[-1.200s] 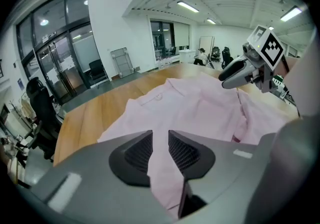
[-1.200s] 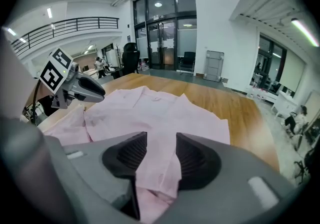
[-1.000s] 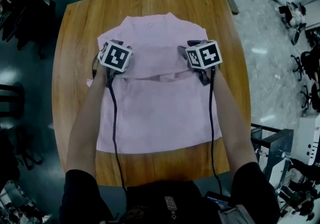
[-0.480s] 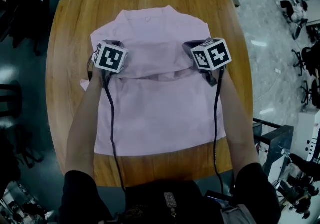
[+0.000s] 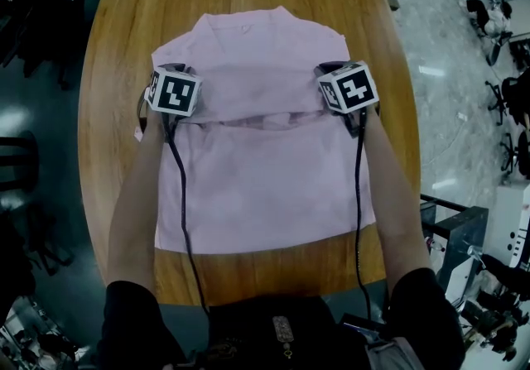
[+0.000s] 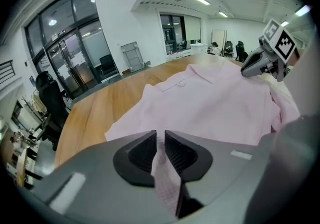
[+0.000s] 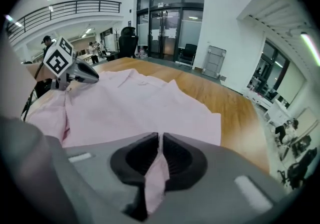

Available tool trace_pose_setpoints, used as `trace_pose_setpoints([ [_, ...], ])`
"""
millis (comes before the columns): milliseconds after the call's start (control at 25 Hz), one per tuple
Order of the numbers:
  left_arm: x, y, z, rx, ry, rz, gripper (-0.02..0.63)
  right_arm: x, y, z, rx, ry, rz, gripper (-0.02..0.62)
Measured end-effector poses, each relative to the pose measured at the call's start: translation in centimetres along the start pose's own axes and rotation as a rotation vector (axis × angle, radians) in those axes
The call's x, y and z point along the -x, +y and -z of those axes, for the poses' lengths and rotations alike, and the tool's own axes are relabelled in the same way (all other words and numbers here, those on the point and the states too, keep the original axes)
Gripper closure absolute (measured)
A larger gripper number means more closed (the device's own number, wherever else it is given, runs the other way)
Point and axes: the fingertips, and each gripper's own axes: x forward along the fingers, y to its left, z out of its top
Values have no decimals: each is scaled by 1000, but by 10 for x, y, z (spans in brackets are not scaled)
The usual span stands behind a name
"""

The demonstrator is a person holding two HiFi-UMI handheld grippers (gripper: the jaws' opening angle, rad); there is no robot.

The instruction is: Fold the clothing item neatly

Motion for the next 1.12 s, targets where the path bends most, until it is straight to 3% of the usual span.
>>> trace_pose_setpoints([
  [160,13,13,6,4,-9,-45,545,-7,-5,13,24,29,31,483],
  [360,55,19,4,58,-79,-62,545,35,-7,6,-3,-68,32,480],
  [560,98,-4,27,105,-96,-54,541,92,4,17,-13,-153,1,480],
  [640,113,-18,40,124,-92,-49,512,112,13,29,-15,-173,-22,480],
  [880,158,-53,110,156,-31,-65,460,150,43,86,-40,-168,-84,480],
  [1120,200,-67,188,221,2,-68,391,178,65,139,-67,-141,-73,480],
])
